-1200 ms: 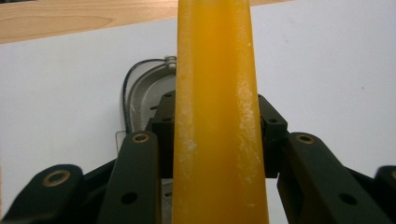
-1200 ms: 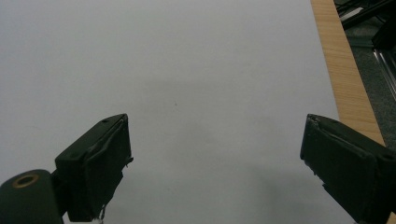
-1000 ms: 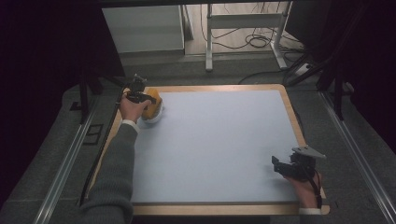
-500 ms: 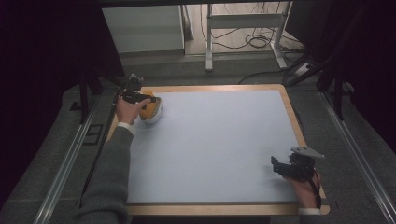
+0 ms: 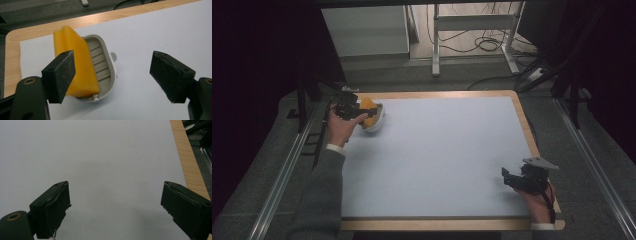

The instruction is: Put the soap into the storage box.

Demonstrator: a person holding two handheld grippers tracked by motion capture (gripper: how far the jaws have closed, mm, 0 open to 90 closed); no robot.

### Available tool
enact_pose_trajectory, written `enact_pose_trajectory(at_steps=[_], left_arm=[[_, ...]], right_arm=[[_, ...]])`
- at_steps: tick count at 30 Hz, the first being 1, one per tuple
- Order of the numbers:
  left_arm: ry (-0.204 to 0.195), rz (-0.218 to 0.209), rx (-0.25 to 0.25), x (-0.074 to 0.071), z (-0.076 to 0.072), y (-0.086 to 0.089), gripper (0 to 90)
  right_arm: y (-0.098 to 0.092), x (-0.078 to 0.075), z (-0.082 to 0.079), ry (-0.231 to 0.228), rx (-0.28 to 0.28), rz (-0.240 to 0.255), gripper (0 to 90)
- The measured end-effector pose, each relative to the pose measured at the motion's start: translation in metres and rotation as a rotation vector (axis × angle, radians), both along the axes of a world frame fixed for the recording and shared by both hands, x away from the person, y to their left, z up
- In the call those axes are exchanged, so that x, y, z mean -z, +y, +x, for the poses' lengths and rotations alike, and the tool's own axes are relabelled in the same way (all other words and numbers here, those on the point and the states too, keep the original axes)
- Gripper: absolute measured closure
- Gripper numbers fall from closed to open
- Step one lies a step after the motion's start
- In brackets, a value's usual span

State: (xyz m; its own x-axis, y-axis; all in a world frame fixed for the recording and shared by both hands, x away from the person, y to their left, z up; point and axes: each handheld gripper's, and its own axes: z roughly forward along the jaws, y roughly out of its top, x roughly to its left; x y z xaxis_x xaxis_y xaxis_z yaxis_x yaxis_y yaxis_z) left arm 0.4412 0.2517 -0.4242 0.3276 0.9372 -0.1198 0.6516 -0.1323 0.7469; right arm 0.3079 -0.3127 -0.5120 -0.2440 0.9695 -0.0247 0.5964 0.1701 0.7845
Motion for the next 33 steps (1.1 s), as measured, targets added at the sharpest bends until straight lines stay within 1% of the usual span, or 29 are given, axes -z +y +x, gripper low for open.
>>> enact_pose_trajectory(at_steps=[4, 6, 7, 10, 11, 14, 16, 17, 19, 21, 23, 26, 27, 29, 31, 33], left_arm=[[-0.018, -0.015, 0.035, 0.001, -0.02, 0.001, 21.7], [-0.034, 0.002, 0.057, 0.003, -0.034, 0.0, 21.9], [-0.038, 0.002, 0.064, 0.004, -0.038, -0.001, 22.5], [-0.036, -0.006, 0.116, 0.011, -0.056, -0.007, 22.4], [-0.035, -0.005, 0.125, 0.014, -0.061, -0.009, 22.4], [-0.03, -0.022, 0.15, 0.028, -0.075, -0.013, 22.4], [-0.034, -0.018, 0.16, 0.037, -0.084, -0.014, 23.3], [-0.039, -0.026, 0.161, 0.042, -0.088, -0.016, 24.0], [-0.033, -0.043, 0.187, 0.052, -0.098, -0.018, 24.0], [-0.029, -0.051, 0.187, 0.061, -0.106, -0.02, 23.7], [-0.02, -0.056, 0.186, 0.068, -0.111, -0.02, 23.7], [-0.011, -0.089, 0.178, 0.076, -0.117, -0.019, 23.4], [-0.007, -0.087, 0.177, 0.078, -0.117, -0.019, 23.4], [-0.008, -0.08, 0.182, 0.078, -0.117, -0.019, 23.2], [-0.02, -0.09, 0.176, 0.077, -0.118, -0.019, 23.2], [-0.018, -0.095, 0.18, 0.078, -0.117, -0.02, 23.1]], right_arm=[[0.001, 0.0, 0.0, 0.0, -0.002, -0.001, 8.8], [0.002, -0.001, 0.0, -0.001, -0.004, 0.001, 8.8], [0.002, -0.001, 0.0, -0.002, -0.005, 0.0, 8.9], [0.002, -0.001, -0.001, -0.006, -0.005, -0.001, 8.9], [0.002, -0.002, -0.001, -0.007, -0.005, 0.0, 8.8], [0.002, -0.003, -0.002, -0.011, -0.004, 0.003, 8.9], [0.002, -0.003, -0.002, -0.013, -0.005, 0.003, 8.9], [0.002, -0.004, -0.002, -0.014, -0.006, 0.002, 8.8], [0.003, -0.004, -0.002, -0.012, -0.009, 0.0, 8.8], [0.003, -0.004, -0.002, -0.012, -0.008, 0.002, 8.8], [0.003, -0.004, -0.002, -0.012, -0.008, 0.002, 8.9], [0.004, -0.004, -0.003, -0.014, -0.012, -0.001, 8.8], [0.004, -0.004, -0.003, -0.014, -0.012, -0.002, 8.8], [0.004, -0.005, -0.003, -0.013, -0.012, 0.003, 8.9], [0.002, -0.006, -0.003, -0.015, -0.004, 0.007, 8.9], [0.0, -0.007, -0.004, -0.021, 0.0, 0.008, 8.9]])
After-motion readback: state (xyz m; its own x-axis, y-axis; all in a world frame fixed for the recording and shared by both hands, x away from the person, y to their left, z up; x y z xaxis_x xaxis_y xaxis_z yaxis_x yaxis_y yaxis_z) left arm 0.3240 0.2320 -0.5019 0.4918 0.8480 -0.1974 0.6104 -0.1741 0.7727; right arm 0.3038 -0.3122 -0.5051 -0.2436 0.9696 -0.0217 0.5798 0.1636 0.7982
